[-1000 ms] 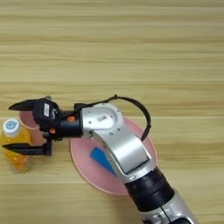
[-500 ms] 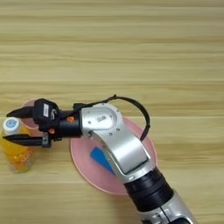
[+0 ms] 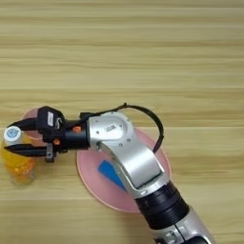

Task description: Move the objects on the table

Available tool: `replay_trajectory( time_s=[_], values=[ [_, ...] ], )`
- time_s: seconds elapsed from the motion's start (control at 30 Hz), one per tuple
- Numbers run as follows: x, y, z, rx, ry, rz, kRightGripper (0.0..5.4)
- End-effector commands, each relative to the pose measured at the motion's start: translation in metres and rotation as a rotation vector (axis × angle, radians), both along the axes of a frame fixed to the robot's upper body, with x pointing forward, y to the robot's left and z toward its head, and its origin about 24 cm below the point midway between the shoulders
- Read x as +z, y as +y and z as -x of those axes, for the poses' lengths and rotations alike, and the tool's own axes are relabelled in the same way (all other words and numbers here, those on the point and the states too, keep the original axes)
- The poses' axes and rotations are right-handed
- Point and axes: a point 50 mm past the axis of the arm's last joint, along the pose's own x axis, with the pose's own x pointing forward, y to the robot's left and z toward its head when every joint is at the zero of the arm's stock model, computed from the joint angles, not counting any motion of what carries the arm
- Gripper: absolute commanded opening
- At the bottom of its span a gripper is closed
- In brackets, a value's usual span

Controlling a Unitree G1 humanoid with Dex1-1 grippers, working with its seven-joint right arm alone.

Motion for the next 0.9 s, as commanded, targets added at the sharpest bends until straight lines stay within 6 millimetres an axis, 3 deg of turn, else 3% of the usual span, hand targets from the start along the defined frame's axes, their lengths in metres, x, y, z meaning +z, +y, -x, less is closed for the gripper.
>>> replay_trajectory(
  time_s=[0.03,0.33,0.67,0.9],
  values=[
    [0.048,0.004,0.000,0.026,-0.150,-0.123,1.84],
    [0.077,-0.004,0.011,0.041,-0.195,-0.191,1.84],
    [0.121,-0.034,0.002,-0.093,-0.374,-0.256,1.84],
    [0.140,-0.046,-0.005,-0.155,-0.436,-0.288,1.83]
  ],
)
